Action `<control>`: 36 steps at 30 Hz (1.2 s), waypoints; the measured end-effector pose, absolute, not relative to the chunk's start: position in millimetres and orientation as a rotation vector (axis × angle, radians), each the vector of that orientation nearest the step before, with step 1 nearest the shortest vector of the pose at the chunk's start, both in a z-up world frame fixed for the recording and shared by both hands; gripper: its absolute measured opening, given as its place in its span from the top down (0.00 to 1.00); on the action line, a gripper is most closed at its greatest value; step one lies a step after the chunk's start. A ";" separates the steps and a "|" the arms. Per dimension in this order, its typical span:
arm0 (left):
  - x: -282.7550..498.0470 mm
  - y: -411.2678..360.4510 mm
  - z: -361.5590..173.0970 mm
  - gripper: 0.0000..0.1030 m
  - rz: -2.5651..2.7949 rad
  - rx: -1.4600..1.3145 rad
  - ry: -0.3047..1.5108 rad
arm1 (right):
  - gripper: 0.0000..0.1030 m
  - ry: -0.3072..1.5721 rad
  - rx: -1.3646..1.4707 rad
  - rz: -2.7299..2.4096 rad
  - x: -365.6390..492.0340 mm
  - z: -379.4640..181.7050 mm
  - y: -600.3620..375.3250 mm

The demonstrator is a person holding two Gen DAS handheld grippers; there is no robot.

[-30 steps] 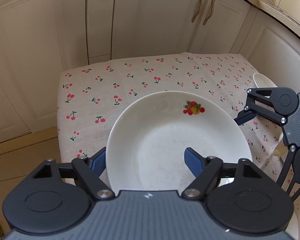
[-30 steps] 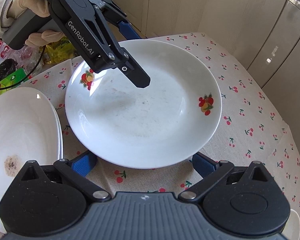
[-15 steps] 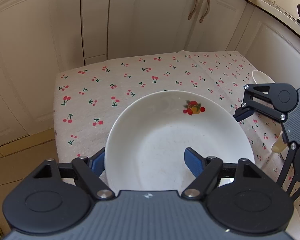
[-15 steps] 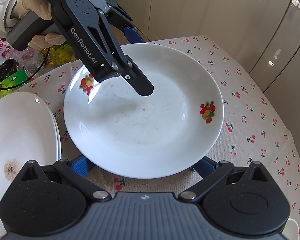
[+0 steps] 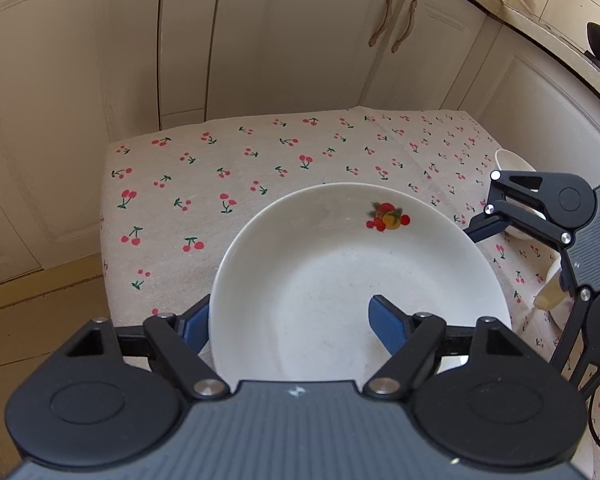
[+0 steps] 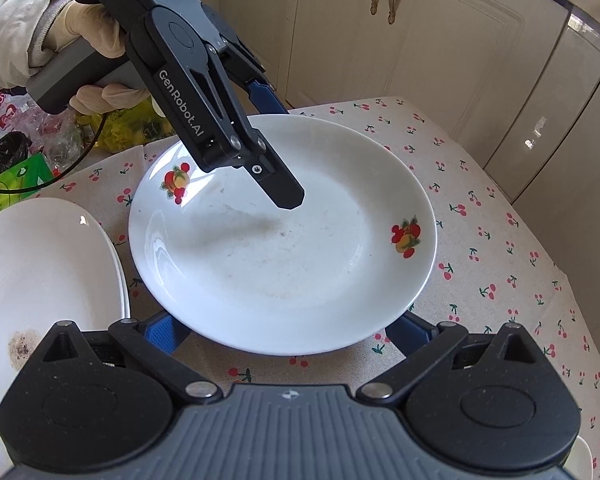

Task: Organize plates and bowls
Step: 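Lift the fruit-decal white plate with the left gripper toward the plate stack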

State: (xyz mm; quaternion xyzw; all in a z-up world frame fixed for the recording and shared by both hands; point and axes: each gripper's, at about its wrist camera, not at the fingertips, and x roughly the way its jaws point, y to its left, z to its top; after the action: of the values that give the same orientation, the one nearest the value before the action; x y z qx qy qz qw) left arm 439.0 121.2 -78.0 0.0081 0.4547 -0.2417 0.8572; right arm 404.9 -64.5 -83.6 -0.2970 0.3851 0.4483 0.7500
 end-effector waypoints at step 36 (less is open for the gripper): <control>410.6 110.4 -48.4 0.23 -0.523 0.025 0.899 | 0.00 0.769 -0.585 0.990 381.7 -48.1 -79.2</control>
State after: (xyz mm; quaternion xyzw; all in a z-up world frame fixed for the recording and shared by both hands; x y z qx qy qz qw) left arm 410.6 110.4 -48.4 0.0119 0.4297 -0.2498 0.8677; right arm 381.7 -79.2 -48.1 -0.2697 0.3547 0.4565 0.7701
